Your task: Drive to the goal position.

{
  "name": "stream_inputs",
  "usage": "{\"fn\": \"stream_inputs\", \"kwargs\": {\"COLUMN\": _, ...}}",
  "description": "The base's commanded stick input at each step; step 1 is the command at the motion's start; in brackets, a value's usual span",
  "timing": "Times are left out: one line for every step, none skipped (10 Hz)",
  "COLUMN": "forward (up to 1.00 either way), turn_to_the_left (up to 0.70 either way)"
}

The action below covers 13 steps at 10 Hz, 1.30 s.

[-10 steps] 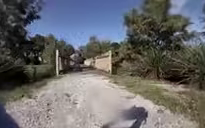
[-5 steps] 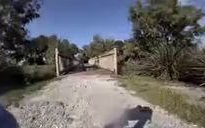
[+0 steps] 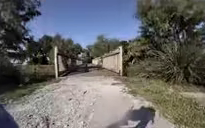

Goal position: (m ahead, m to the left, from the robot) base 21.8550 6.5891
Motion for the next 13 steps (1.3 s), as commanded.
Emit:
{"fn": "stream_inputs", "kwargs": {"forward": 1.00, "turn_to_the_left": 0.27}}
{"fn": "stream_inputs", "kwargs": {"forward": 1.00, "turn_to_the_left": 0.27}}
{"fn": "stream_inputs", "kwargs": {"forward": 1.00, "turn_to_the_left": 0.27}}
{"fn": "stream_inputs", "kwargs": {"forward": 1.00, "turn_to_the_left": 0.27}}
{"fn": "stream_inputs", "kwargs": {"forward": 1.00, "turn_to_the_left": 0.27}}
{"fn": "stream_inputs", "kwargs": {"forward": 1.00, "turn_to_the_left": 0.07}}
{"fn": "stream_inputs", "kwargs": {"forward": 1.00, "turn_to_the_left": 0.00}}
{"fn": "stream_inputs", "kwargs": {"forward": 1.00, "turn_to_the_left": 0.00}}
{"fn": "stream_inputs", "kwargs": {"forward": 1.00, "turn_to_the_left": 0.00}}
{"fn": "stream_inputs", "kwargs": {"forward": 1.00, "turn_to_the_left": 0.00}}
{"fn": "stream_inputs", "kwargs": {"forward": 1.00, "turn_to_the_left": 0.10}}
{"fn": "stream_inputs", "kwargs": {"forward": 1.00, "turn_to_the_left": 0.13}}
{"fn": "stream_inputs", "kwargs": {"forward": 1.00, "turn_to_the_left": 0.00}}
